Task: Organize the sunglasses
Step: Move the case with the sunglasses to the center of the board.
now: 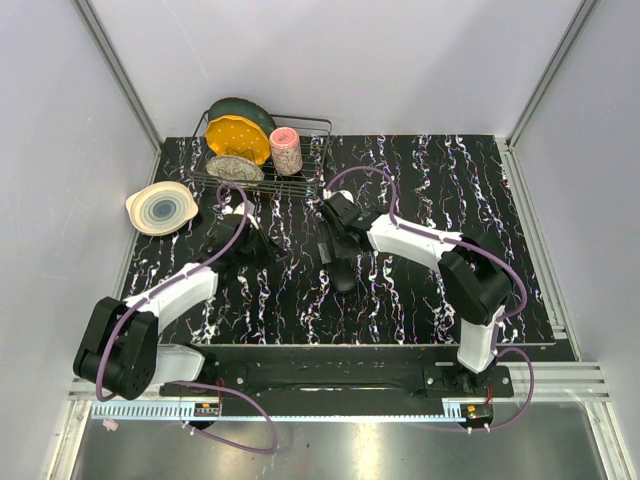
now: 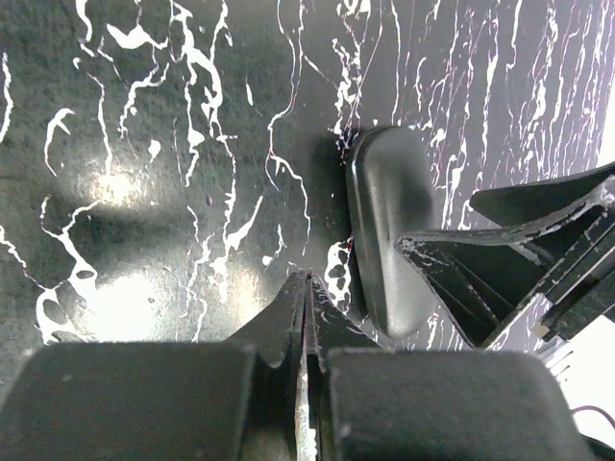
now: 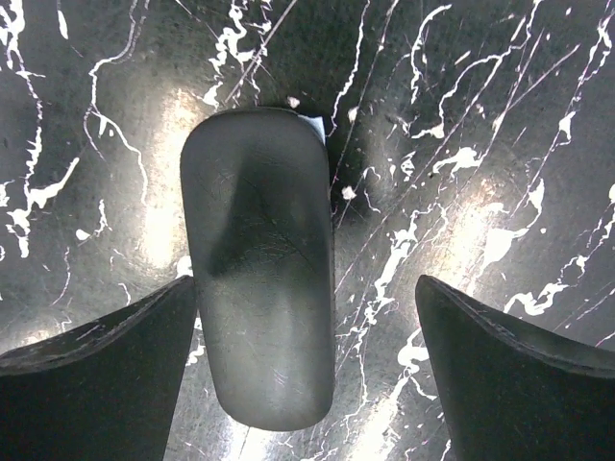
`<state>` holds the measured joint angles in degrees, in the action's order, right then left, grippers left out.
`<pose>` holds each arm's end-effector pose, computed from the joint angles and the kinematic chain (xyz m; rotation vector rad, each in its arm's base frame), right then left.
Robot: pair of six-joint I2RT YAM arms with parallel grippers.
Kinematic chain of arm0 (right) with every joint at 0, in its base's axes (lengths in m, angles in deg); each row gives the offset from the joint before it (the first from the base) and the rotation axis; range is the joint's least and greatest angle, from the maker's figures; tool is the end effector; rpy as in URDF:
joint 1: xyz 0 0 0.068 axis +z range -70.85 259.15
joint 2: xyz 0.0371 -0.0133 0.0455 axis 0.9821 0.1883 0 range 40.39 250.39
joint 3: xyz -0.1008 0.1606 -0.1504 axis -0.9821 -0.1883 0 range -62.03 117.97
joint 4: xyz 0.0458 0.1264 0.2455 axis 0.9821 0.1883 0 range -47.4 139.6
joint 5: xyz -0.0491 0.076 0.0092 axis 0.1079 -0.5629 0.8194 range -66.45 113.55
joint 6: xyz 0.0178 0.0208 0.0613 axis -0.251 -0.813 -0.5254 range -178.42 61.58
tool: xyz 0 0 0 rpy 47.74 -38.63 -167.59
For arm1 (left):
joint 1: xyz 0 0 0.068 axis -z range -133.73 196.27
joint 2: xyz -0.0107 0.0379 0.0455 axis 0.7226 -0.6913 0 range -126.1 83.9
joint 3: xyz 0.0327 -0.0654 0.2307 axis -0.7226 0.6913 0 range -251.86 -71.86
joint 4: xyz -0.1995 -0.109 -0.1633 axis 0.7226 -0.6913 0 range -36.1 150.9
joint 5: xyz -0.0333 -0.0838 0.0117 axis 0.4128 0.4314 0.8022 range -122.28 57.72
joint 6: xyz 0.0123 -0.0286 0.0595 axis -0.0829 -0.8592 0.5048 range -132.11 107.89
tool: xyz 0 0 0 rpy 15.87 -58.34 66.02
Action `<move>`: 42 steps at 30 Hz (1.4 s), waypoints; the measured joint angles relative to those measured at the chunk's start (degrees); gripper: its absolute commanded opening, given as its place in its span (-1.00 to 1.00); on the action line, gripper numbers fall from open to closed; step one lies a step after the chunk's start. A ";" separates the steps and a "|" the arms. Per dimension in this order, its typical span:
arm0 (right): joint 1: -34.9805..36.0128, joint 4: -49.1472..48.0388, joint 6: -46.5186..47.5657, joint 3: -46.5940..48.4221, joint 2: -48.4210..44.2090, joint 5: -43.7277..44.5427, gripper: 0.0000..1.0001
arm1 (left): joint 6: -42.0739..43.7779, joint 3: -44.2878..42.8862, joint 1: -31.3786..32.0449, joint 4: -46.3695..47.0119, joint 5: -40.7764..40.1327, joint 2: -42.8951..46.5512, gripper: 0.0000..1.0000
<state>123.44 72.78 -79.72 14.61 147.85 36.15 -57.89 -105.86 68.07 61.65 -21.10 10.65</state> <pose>0.3008 0.2772 0.1404 -0.4450 2.5601 0.1229 0.2701 -0.1192 0.1359 -0.3824 2.3388 -0.8276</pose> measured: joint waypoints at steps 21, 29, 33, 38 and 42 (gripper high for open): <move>0.00 1.88 3.15 -1.22 3.15 -8.28 0.65 | 4.20 -4.92 -3.34 -10.14 -3.93 1.99 -0.79; 0.09 2.69 1.29 -0.28 4.79 -5.38 0.09 | 5.11 -6.51 -4.44 -11.91 -3.93 1.86 -0.63; -0.90 2.56 -2.43 -0.68 4.68 -3.13 0.02 | 5.75 -7.63 -4.87 -12.52 -3.93 1.36 -0.60; -8.28 1.40 -5.11 -4.00 2.36 -2.05 0.02 | 6.56 -8.41 -5.27 -13.64 -3.93 1.09 -0.53; -17.27 1.11 -4.92 -5.51 1.33 -0.15 0.03 | 6.58 -8.41 -5.33 -14.23 -3.93 1.09 -0.51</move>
<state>106.17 73.89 -84.64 9.10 149.18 36.00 -51.31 -114.28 62.74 47.42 -25.04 11.74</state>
